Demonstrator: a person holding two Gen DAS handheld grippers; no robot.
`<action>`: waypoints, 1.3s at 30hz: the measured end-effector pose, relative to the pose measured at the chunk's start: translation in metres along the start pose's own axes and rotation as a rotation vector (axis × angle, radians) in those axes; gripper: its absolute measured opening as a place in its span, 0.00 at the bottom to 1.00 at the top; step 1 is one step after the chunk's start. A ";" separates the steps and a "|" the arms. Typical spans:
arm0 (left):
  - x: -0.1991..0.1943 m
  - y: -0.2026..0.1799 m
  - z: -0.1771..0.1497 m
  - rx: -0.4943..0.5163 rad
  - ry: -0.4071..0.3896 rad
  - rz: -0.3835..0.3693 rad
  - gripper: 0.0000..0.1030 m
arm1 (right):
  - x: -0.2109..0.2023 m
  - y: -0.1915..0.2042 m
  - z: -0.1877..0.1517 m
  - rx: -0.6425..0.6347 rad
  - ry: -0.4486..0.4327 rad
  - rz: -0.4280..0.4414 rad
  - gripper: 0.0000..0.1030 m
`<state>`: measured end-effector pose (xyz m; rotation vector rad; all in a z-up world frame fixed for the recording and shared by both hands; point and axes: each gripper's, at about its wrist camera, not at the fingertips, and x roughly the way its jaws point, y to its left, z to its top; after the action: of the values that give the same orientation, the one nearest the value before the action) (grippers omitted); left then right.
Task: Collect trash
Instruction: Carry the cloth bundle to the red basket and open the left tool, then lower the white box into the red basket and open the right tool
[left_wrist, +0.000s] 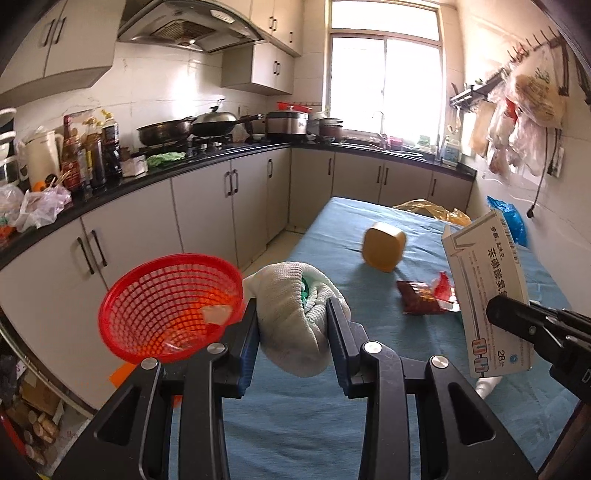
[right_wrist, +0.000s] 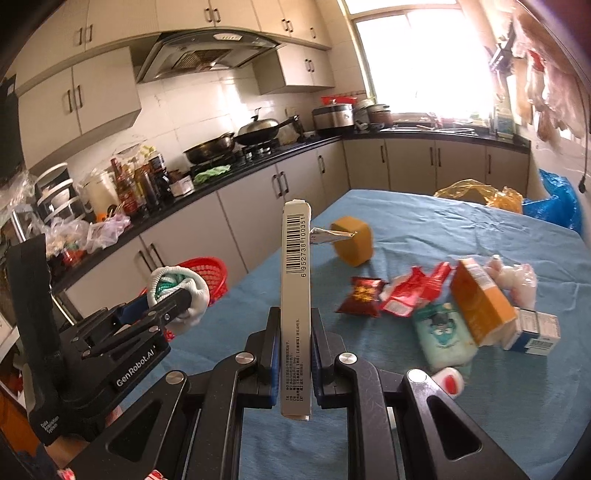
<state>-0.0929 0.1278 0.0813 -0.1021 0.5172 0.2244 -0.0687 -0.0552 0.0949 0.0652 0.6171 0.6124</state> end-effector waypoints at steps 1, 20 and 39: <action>0.000 0.006 0.000 -0.008 0.001 0.007 0.33 | 0.004 0.004 0.001 -0.004 0.008 0.006 0.14; 0.004 0.145 0.014 -0.227 -0.003 0.140 0.33 | 0.062 0.101 0.046 -0.119 0.107 0.165 0.14; 0.057 0.183 0.027 -0.229 0.056 0.111 0.38 | 0.188 0.141 0.082 -0.043 0.227 0.214 0.15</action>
<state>-0.0754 0.3203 0.0685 -0.3034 0.5523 0.3898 0.0253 0.1746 0.0966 0.0211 0.8231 0.8472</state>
